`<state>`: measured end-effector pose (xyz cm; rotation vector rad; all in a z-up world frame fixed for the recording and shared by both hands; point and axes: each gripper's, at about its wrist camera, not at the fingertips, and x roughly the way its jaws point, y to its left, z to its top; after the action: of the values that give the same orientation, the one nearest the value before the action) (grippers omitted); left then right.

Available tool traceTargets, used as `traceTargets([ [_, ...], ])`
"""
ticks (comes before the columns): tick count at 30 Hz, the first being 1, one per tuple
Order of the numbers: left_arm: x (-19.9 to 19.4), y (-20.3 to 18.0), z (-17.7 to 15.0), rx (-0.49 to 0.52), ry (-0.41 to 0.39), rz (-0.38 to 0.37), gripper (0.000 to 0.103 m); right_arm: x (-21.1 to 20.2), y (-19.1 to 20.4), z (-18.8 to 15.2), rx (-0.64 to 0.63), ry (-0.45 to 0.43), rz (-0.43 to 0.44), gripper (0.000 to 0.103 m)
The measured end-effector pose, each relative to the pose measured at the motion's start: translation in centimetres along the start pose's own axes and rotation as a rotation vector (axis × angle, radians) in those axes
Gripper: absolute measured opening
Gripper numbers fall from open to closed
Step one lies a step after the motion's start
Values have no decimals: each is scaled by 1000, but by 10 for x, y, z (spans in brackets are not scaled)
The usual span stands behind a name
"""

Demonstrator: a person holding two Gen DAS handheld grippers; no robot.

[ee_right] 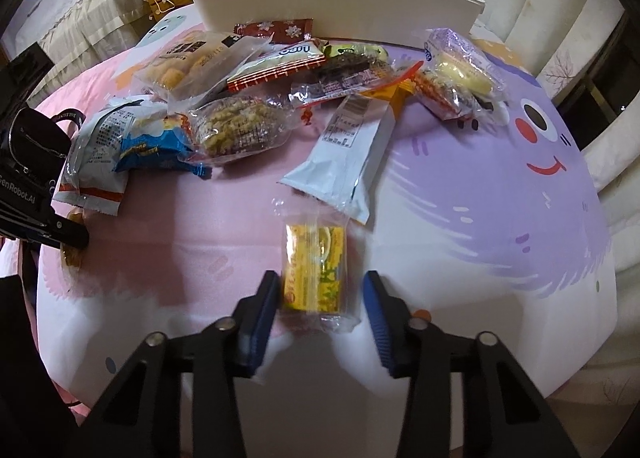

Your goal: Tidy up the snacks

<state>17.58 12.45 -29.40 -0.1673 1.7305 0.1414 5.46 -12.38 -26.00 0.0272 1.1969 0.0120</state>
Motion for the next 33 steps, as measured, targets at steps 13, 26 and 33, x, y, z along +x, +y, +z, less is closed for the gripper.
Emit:
traceTargets([
  [13,-22,17,-26,45,-63,-36,20,-13,10,-12,36,0,3,28],
  [26,-76,20,-55,170,-170,-67,20,-53,24,-37,111,-44,-37,28],
  [33,-105,17,-63,219,-225,-85,20,-78,17,-39,140,-101,-76,28],
])
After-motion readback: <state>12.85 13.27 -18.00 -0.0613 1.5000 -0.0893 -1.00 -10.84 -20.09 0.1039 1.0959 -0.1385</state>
